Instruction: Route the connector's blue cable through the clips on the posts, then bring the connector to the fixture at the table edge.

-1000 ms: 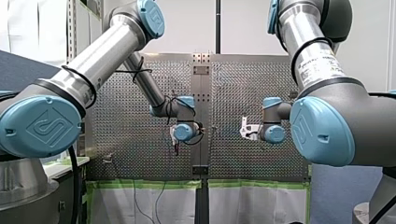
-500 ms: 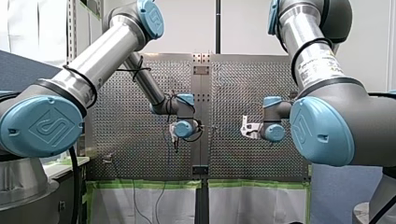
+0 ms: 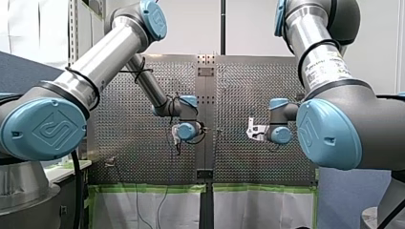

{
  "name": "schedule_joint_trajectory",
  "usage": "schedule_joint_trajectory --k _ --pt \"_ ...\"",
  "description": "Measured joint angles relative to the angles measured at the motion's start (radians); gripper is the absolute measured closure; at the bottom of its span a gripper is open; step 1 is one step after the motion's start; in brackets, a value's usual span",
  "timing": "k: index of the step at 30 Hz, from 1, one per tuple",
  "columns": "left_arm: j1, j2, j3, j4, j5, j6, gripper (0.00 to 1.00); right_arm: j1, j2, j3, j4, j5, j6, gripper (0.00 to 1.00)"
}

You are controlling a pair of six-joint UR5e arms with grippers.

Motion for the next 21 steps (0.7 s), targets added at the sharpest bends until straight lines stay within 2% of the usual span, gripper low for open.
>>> schedule_joint_trajectory --k 13,21 --pt "0.009 -0.005 0.032 -0.029 0.017 -0.001 1.0 0.002 0.053 -0.044 0.031 0.001 -0.012 1.0" --pt "0.012 -0.059 0.102 -0.081 0.015 0.011 1.0 0.003 0.057 -0.077 0.052 0.001 -0.013 1.0"
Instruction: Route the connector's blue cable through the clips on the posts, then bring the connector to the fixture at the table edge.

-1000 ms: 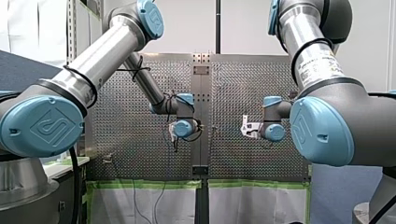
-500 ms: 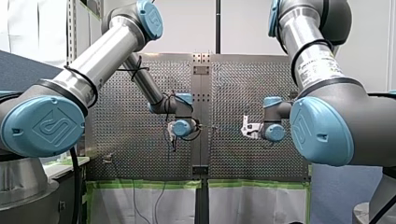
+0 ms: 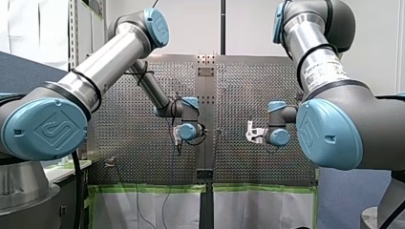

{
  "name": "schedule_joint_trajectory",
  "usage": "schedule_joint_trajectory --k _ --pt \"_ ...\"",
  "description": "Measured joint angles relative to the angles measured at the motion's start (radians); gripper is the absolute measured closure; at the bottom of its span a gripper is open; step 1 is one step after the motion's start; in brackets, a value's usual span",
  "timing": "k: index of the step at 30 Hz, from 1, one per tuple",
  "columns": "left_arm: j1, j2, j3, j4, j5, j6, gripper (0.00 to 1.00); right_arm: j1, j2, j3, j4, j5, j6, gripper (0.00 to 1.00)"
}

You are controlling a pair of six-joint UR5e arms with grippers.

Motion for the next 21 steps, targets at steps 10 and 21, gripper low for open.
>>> schedule_joint_trajectory --k 10,21 --pt "0.024 -0.032 0.063 -0.031 0.0 -0.025 1.0 -0.005 0.0 -0.042 0.018 0.0 0.005 1.0" --pt "0.014 -0.058 0.074 -0.03 -0.004 -0.019 1.0 -0.01 0.001 -0.071 0.035 0.0 0.006 1.0"
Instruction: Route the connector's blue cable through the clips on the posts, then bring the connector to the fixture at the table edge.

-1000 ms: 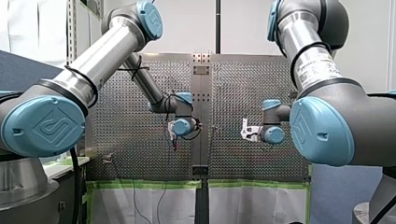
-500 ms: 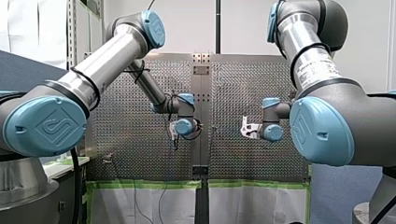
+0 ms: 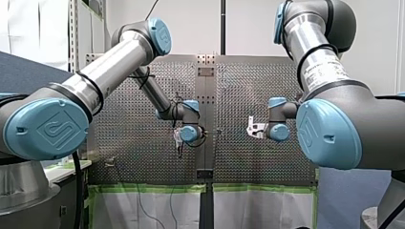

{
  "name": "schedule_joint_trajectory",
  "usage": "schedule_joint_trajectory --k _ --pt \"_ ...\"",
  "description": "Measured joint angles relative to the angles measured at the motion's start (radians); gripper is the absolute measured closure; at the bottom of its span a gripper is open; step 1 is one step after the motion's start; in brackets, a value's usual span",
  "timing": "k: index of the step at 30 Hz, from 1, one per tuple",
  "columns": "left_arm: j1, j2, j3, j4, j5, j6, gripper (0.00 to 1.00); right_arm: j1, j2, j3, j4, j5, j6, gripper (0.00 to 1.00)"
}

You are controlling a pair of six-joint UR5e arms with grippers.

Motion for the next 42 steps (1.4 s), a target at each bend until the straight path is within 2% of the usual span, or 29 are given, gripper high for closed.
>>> schedule_joint_trajectory --k 15,16,17,18,20,21,22,23,28,36,42 --pt "-0.001 0.0 0.0 -0.011 -0.003 0.019 1.0 -0.008 0.009 -0.009 0.031 0.001 -0.001 1.0" --pt "-0.001 0.0 0.0 -0.011 -0.003 0.021 0.97 -0.007 0.011 -0.009 0.032 0.001 -0.001 1.0" --pt "-0.001 0.0 0.0 -0.011 -0.003 0.023 0.89 -0.007 0.012 -0.009 0.032 0.0 -0.002 1.0" --pt "0.0 0.0 0.0 -0.011 -0.002 0.025 0.89 -0.006 0.013 -0.009 0.033 0.0 -0.003 1.0" --pt "0.002 0.0 0.0 -0.01 0.001 0.027 0.53 -0.004 0.015 -0.01 0.034 -0.001 -0.004 1.0" --pt "0.003 0.0 0.0 -0.009 0.006 0.027 0.53 -0.003 0.015 -0.01 0.034 -0.001 -0.004 1.0" --pt "0.004 0.0 0.0 -0.01 0.011 0.028 0.29 -0.003 0.015 -0.01 0.034 -0.002 -0.004 1.0" --pt "0.005 0.0 0.0 -0.01 0.016 0.029 0.0 -0.002 0.015 -0.01 0.034 -0.002 -0.004 1.0" --pt "0.006 0.0 0.0 -0.028 0.022 0.037 0.0 0.0 0.016 -0.01 0.037 -0.003 -0.006 1.0" --pt "-0.012 0.002 0.0 -0.091 -0.03 0.096 0.0 0.003 0.016 -0.01 0.043 -0.004 -0.006 1.0" --pt "-0.026 0.005 -0.001 -0.14 -0.007 0.138 0.0 0.004 0.016 -0.01 0.052 -0.005 -0.006 1.0"
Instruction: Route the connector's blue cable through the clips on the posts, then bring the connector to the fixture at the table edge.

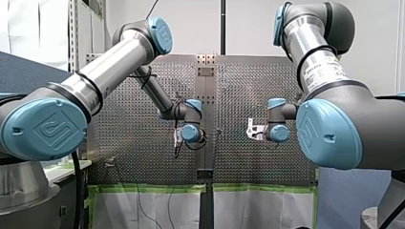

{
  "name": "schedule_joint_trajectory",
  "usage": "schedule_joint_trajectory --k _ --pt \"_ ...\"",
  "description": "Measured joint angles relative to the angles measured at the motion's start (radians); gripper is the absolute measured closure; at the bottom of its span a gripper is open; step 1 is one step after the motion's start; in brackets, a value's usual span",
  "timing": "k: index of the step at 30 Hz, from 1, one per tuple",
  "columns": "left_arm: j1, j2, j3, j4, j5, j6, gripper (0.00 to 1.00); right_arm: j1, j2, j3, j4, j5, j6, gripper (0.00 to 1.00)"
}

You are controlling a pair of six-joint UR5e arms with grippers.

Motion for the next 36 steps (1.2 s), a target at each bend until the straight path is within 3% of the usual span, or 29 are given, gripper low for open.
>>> schedule_joint_trajectory --k 6,13,23,28,36 --pt "-0.015 0.036 -0.025 -0.044 0.036 0.009 0.0 0.0 0.0 0.0 0.003 -0.001 0.001 1.0" --pt "-0.022 0.081 -0.063 -0.043 0.018 0.01 0.0 0.001 0.0 0.0 0.005 -0.003 0.003 1.0" --pt "-0.029 0.097 -0.129 0.003 0.022 0.019 0.0 0.001 0.0 0.001 0.005 -0.003 0.005 1.0" --pt "-0.035 0.132 -0.163 0.03 0.019 0.023 0.0 0.001 0.001 0.0 0.005 -0.003 0.005 1.0" --pt "-0.05 0.173 -0.185 0.028 0.022 0.022 0.0 0.001 0.001 0.001 0.007 -0.003 0.005 1.0"
